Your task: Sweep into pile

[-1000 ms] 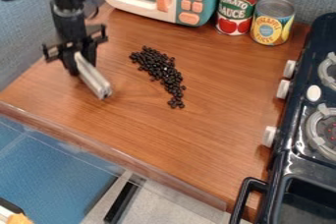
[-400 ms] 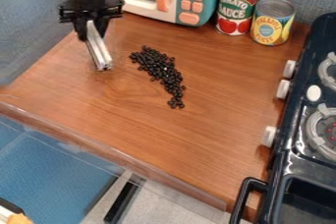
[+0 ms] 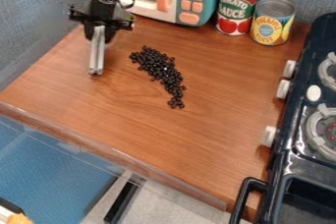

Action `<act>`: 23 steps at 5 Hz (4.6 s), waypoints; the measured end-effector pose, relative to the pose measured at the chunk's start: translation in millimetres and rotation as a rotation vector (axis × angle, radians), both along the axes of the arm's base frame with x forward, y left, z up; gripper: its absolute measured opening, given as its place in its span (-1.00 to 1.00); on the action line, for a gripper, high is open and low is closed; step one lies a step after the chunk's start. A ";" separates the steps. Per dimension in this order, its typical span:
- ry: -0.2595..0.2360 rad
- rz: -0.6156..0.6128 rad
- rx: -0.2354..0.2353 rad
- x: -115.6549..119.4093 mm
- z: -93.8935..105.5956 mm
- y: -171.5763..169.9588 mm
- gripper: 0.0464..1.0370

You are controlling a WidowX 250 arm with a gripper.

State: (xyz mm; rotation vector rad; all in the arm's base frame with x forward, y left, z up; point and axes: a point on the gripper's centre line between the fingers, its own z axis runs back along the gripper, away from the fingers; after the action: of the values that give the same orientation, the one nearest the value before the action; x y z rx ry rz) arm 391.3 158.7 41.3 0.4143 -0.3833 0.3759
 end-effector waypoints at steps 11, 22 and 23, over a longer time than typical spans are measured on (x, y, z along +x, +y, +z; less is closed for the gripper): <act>0.304 -0.793 0.029 31.9 7.0 -5.1 -0.32; 0.373 -0.881 0.013 9.1 -27.9 -68.5 -0.32; 0.374 -0.886 0.025 7.4 -28.9 -74.4 -0.32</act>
State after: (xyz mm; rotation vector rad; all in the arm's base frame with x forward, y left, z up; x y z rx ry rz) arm 398.7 84.2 12.4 0.2949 -0.1750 -0.5645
